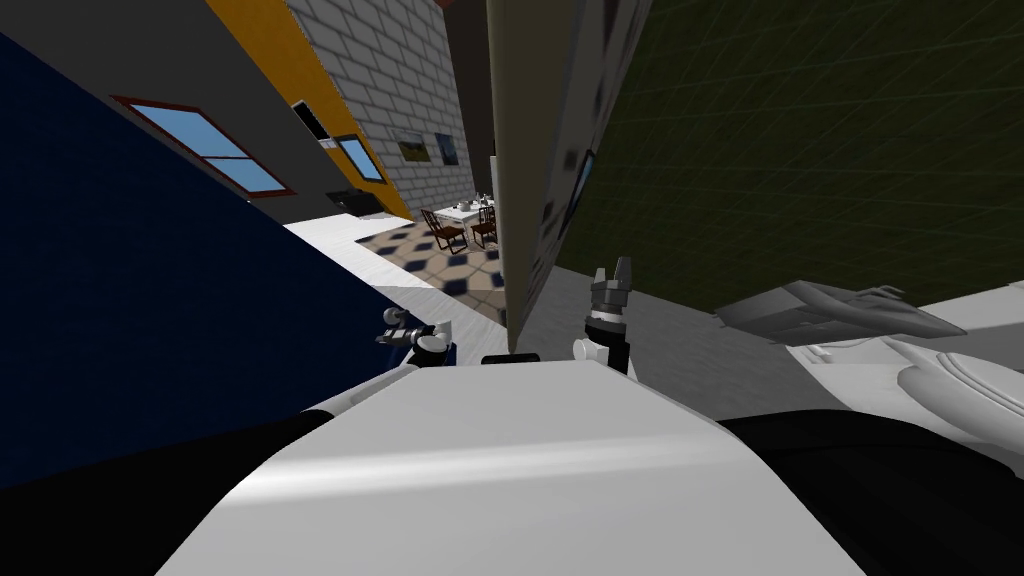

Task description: Push the door open

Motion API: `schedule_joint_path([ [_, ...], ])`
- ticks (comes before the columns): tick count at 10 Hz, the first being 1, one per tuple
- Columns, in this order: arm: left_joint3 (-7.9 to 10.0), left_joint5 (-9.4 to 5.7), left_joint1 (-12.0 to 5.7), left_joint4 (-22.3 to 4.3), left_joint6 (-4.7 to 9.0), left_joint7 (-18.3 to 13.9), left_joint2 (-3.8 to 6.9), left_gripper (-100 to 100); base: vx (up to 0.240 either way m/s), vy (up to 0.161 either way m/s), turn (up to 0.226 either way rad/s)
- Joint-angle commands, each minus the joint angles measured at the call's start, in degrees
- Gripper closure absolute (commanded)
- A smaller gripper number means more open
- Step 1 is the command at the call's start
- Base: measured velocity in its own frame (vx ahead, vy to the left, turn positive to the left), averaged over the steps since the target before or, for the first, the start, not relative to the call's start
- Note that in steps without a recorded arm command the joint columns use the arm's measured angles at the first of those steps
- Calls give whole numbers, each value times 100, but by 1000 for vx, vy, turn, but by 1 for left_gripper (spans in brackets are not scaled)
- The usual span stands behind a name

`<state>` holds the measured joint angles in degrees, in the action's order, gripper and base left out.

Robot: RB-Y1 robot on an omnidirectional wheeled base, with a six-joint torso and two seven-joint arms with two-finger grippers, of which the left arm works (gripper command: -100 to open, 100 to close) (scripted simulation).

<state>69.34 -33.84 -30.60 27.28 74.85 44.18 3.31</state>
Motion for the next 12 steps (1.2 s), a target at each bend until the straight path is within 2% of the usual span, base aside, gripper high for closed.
schedule_joint_path([
  [1, 20, -2, 2, -181, 169, -73, 143, 100, 0, 0, 0],
  [2, 101, -60, -28, -220, 284, -65, 152, 100, -1, 66, -70],
  [5, 142, -89, -43, -240, 344, -61, 152, 100, -10, 71, -32],
  [6, 184, -118, -58, -260, 403, -57, 152, 100, 4, 53, -29],
  [7, 266, -177, -88, -300, 522, -49, 152, 100, -3, 117, -89],
  [12, 308, -206, -103, -320, 583, -45, 149, 100, -4, 48, -17],
])
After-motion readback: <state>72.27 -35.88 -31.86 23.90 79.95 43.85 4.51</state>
